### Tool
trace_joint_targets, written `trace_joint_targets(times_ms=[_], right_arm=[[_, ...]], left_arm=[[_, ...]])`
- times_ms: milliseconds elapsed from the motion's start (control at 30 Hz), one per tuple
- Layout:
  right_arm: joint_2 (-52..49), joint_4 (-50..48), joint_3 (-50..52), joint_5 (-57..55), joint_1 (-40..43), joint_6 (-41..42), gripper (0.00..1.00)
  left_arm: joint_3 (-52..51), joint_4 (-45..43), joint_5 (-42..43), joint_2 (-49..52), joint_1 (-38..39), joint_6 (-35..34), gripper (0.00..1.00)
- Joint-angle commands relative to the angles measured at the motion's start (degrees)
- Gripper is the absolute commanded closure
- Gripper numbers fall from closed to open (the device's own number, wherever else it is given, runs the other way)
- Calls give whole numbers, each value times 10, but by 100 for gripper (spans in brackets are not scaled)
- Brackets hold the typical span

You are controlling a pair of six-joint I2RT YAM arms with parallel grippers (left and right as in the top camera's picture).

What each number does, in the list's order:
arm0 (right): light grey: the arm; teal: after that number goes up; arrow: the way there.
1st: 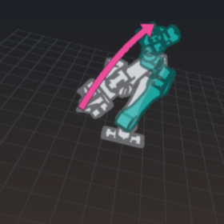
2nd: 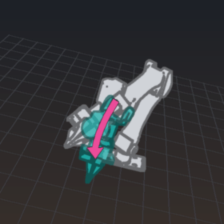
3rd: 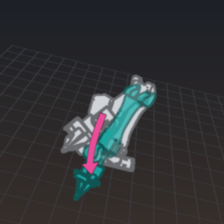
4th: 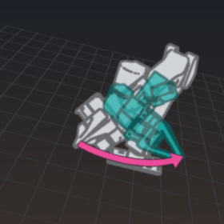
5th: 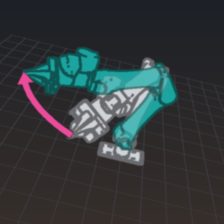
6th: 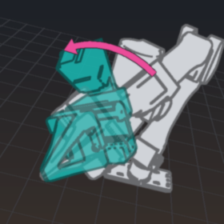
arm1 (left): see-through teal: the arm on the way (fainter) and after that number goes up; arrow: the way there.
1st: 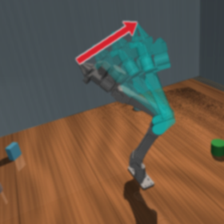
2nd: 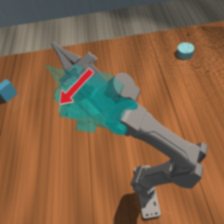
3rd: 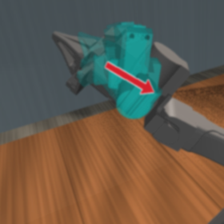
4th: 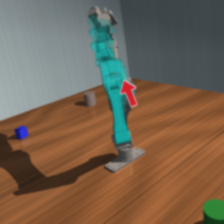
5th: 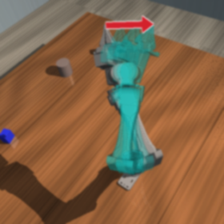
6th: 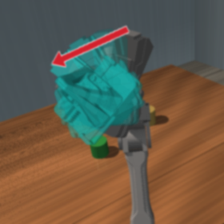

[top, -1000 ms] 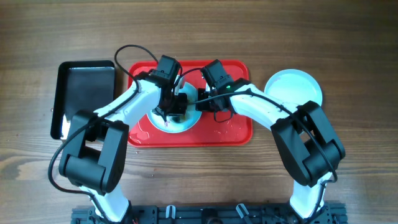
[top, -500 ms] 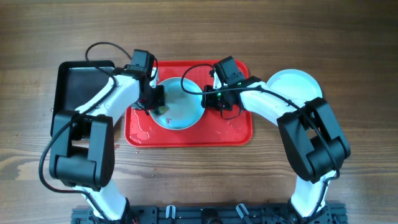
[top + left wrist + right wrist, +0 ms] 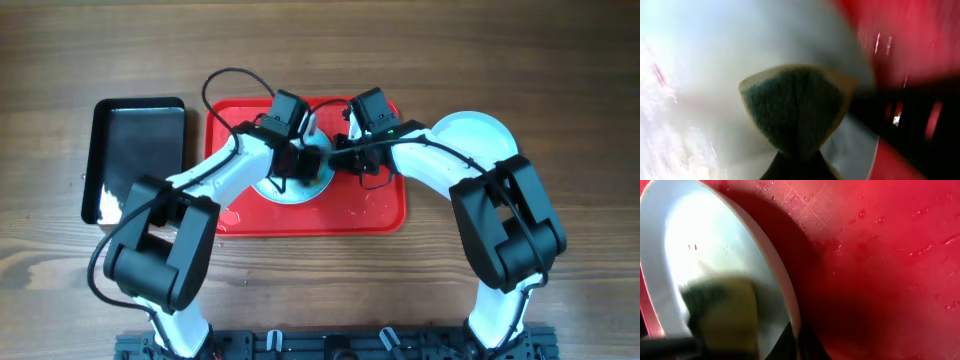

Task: Clean dirty plates on tray and stack at the side
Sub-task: 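Scrub the second blue plate with the sponge in the left gripper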

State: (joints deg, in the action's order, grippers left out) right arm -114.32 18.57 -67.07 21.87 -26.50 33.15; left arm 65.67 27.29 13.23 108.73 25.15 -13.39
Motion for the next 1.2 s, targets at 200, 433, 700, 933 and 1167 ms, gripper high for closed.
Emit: trace_joint_targets(times_ms=[200,433,700,933,1167], right_arm=[[-16,1,12,1,-2,0,96],[-16,1,12,1,-2,0,96],[-16,1,12,4,-2,0,96],[-16,1,12,7,-3,-2,96],[-16,1,12,7,-3,-2,96]], left_arm=[[-2,-23,-194,9,-40,-174,96],[-2,111,-186,9,-100,-243,96],[-2,68,63,9,-106,-27,96],[-2,42,209,9,-56,129,96],[-2,166,118,9,-53,122,96]])
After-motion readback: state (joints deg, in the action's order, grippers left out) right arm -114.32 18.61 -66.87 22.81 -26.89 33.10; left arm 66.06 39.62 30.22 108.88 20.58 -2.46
